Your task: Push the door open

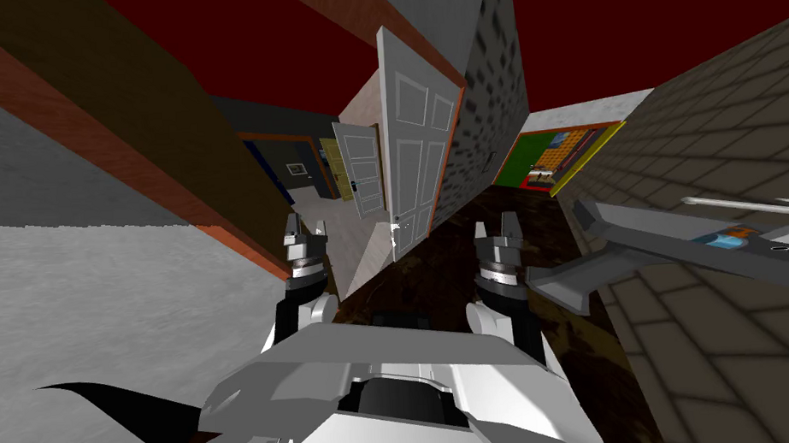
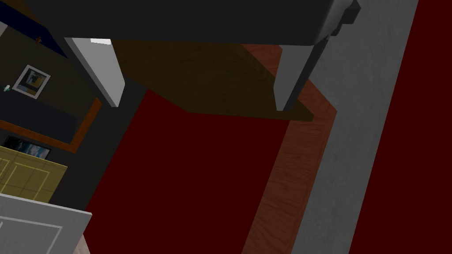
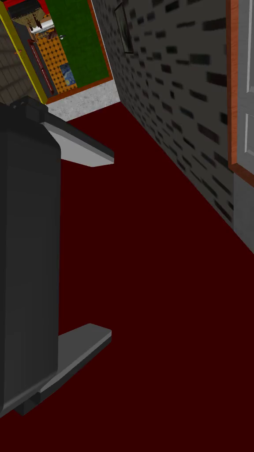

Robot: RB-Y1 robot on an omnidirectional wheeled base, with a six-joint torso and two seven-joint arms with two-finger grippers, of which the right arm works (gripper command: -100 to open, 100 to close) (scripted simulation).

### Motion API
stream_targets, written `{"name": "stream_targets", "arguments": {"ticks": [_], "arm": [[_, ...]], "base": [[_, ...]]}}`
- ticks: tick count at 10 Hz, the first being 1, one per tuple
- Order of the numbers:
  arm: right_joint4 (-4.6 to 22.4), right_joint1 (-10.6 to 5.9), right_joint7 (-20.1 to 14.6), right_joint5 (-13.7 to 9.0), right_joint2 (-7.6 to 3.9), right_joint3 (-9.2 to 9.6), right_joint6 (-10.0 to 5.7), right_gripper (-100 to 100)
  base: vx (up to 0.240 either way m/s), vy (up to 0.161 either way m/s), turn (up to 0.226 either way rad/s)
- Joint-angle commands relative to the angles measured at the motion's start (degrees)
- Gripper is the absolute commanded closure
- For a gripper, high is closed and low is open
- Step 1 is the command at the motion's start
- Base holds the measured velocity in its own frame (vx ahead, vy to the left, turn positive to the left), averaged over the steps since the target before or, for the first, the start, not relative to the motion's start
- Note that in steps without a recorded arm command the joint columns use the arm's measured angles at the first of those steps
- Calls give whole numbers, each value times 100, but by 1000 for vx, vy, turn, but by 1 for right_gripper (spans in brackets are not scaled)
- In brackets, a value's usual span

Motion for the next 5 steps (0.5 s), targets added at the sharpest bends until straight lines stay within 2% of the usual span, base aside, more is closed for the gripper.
{"name": "stream_targets", "arguments": {"ticks": [1, 5], "arm": [[235, -76, -40, 3, -53, 45, -46, -100], [744, -240, -128, 10, -153, 143, -145, -100]], "base": [[108, 9, 89], [87, -26, 82]]}}
